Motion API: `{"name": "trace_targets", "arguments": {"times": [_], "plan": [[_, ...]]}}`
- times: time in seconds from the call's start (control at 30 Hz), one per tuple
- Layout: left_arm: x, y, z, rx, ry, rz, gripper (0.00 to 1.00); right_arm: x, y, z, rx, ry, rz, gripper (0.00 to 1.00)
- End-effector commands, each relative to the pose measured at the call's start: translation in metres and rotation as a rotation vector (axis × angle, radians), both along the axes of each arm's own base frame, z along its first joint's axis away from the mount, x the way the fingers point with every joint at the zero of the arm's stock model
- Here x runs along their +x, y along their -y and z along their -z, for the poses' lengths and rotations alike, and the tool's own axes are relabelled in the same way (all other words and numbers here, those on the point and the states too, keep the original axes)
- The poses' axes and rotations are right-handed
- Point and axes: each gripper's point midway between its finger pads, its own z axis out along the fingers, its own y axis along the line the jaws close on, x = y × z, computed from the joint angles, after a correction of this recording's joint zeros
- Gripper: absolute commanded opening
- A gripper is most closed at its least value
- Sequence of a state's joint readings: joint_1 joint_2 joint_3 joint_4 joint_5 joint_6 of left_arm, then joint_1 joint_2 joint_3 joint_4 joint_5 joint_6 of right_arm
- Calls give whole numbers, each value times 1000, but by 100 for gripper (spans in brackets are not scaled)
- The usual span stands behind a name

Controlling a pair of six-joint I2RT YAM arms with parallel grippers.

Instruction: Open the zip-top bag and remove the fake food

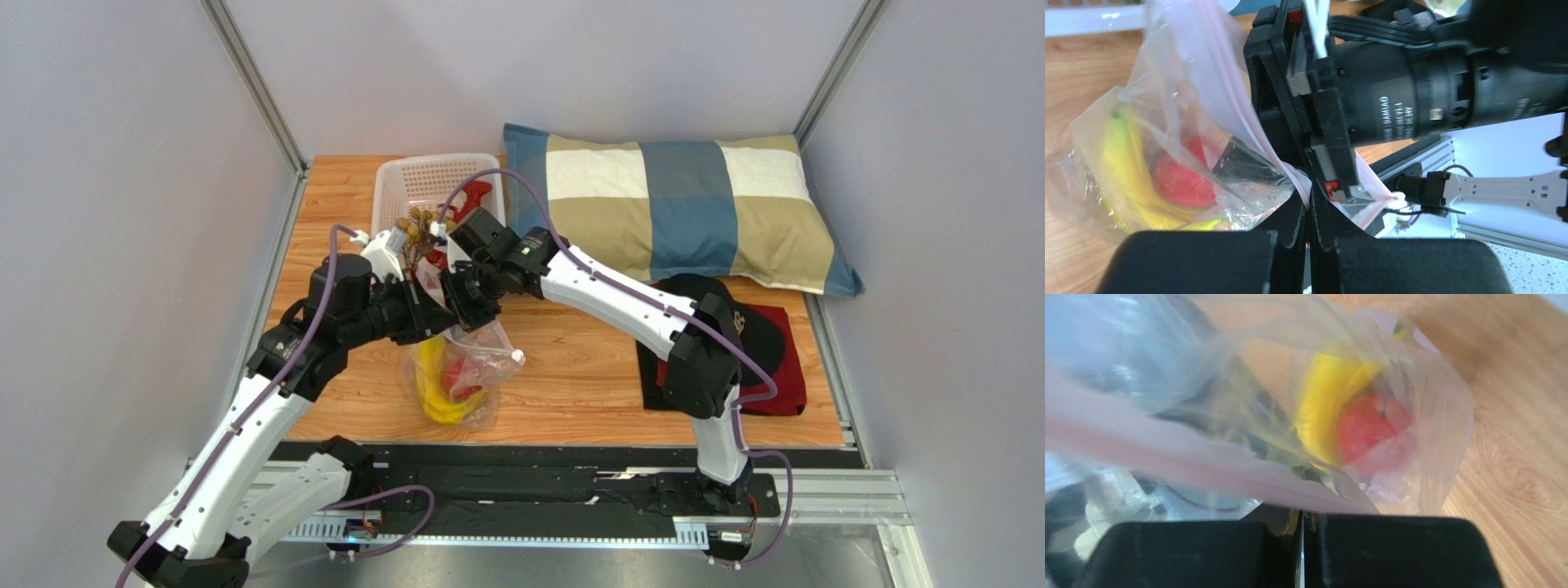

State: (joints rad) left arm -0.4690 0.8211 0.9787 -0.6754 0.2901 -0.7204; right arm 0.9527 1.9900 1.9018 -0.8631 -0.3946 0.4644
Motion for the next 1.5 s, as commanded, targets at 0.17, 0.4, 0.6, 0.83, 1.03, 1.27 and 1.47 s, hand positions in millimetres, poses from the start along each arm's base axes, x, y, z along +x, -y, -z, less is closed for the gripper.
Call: {"name": "trace_targets", "arguments": {"times": [0.17, 0.4, 0.6, 0.83, 1.03, 1.27, 1.47], "plan": [[-6, -14, 11, 43, -53, -67, 0, -1, 6, 63, -67, 20, 21, 0], [-6, -10, 26, 51, -104, -60, 0, 2, 31, 110, -206, 40, 18, 5], [-8, -17, 28, 74, -89, -73, 0, 17, 80, 117, -439, 139, 60, 11], [-11, -28, 19, 105, -56, -98, 0, 48, 162, 93, -832, 362, 36, 17], [-7, -31, 8, 119, -22, -108, 0, 57, 193, 66, -970, 456, -1, 19], [-3, -36, -5, 147, 21, -117, 0, 65, 193, 15, -916, 533, 67, 22], [-3, -19, -12, 88, 34, -39, 0, 22, 107, -11, -389, 304, 63, 32]]}}
